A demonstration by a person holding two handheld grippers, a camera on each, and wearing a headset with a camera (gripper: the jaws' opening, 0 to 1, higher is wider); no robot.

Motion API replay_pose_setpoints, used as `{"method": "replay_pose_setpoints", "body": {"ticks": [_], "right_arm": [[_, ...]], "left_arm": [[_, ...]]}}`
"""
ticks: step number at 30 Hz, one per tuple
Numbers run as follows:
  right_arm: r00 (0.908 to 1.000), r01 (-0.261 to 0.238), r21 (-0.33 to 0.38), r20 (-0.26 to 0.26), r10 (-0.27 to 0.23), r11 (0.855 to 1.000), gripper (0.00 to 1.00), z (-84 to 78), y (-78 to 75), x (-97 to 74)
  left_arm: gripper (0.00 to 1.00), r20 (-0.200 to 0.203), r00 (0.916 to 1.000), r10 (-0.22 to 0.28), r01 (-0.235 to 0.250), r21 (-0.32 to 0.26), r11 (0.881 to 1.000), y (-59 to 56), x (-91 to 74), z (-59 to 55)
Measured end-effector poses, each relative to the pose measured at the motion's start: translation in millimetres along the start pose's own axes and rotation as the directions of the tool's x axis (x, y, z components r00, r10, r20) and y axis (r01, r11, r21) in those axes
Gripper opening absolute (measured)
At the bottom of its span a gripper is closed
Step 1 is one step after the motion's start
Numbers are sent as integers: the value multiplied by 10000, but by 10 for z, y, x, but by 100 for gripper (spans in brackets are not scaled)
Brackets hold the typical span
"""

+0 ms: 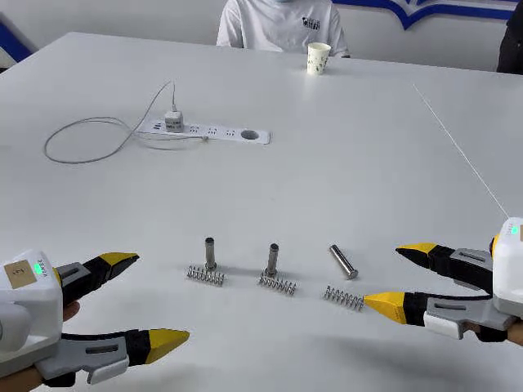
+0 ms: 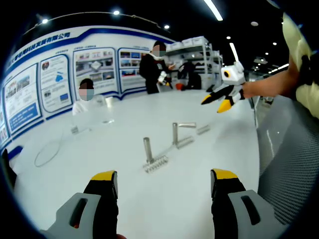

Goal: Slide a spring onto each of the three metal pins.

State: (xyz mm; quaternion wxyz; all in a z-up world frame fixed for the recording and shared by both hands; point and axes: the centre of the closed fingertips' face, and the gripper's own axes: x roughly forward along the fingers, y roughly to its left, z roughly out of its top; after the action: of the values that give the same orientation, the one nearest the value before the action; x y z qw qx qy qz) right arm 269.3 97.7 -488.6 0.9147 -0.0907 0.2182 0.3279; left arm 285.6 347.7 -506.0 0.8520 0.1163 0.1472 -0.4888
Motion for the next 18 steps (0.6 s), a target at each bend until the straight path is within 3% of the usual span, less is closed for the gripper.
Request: {"method": "replay_pose_setpoints", "body": {"ticks": [18], "right_arm": [[9994,206,-36,-272,-207,9998,56,59,-89,106]], "left_arm": [[78,53,10000,-55,55,-42,10000,-5,21,-4]]}}
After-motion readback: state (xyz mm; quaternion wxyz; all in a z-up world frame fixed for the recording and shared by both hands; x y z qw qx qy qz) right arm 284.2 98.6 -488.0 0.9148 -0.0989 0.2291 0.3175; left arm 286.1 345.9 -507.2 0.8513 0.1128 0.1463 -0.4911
